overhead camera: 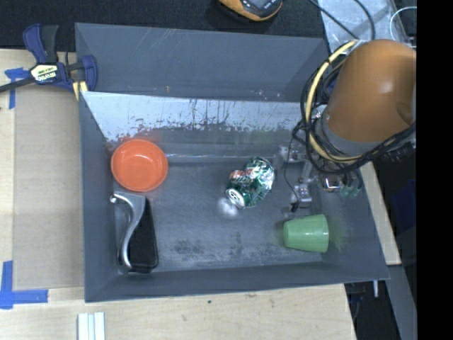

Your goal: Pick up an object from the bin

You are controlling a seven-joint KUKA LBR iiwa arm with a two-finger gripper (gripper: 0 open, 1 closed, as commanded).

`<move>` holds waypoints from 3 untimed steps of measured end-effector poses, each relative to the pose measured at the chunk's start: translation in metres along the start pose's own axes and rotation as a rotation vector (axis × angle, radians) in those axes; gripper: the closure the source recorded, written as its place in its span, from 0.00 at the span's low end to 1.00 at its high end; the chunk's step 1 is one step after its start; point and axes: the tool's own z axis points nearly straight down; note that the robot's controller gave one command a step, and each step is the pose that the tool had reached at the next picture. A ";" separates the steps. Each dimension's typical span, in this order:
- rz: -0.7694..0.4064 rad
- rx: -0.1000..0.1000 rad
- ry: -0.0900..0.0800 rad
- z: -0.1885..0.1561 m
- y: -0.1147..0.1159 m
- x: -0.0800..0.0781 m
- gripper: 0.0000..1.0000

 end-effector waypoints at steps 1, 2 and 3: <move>0.000 0.000 -0.009 -0.005 0.000 -0.001 0.00; -0.152 0.001 -0.008 0.106 0.003 -0.062 0.00; -0.304 0.002 -0.011 0.103 0.002 -0.078 0.00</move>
Offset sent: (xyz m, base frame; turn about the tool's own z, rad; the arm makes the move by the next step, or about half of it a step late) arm 0.0913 0.0046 -0.1722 -0.2343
